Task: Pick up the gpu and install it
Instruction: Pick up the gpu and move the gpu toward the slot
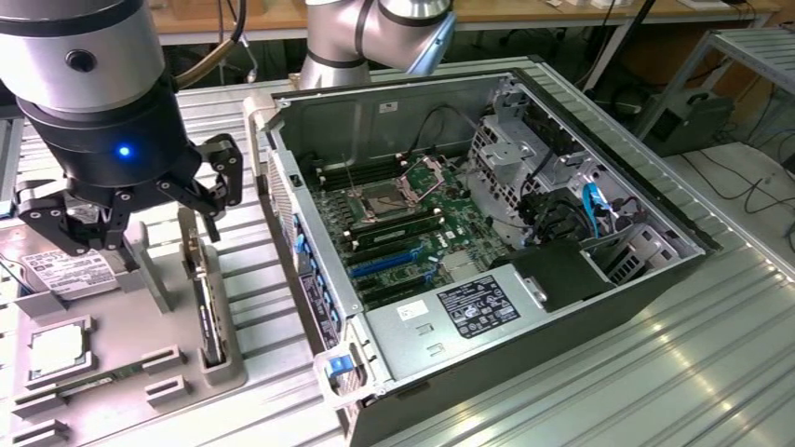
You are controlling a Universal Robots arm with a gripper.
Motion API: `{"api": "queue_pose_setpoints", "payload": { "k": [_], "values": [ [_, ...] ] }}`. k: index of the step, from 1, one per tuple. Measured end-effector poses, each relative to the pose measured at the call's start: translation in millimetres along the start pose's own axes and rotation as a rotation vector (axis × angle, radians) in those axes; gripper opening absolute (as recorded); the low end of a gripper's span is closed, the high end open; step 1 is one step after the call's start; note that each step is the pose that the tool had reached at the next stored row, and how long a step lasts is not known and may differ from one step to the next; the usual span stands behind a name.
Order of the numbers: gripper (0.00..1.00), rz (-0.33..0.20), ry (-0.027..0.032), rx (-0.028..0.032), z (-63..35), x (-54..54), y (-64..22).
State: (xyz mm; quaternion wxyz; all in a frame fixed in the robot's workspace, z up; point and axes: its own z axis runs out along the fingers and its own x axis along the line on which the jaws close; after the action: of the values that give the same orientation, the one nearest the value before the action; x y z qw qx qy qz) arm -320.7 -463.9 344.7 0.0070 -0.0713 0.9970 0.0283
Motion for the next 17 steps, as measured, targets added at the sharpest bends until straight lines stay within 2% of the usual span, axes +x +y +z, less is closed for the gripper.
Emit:
{"api": "queue_pose_setpoints", "payload": {
  "k": [8,17],
  "values": [
    [0.72,0.000,0.0000,0.0000,4.0,0.1,-0.3],
    [0.72,0.000,0.0035,-0.0006,5.9,0.1,-0.3]
  ]
}}
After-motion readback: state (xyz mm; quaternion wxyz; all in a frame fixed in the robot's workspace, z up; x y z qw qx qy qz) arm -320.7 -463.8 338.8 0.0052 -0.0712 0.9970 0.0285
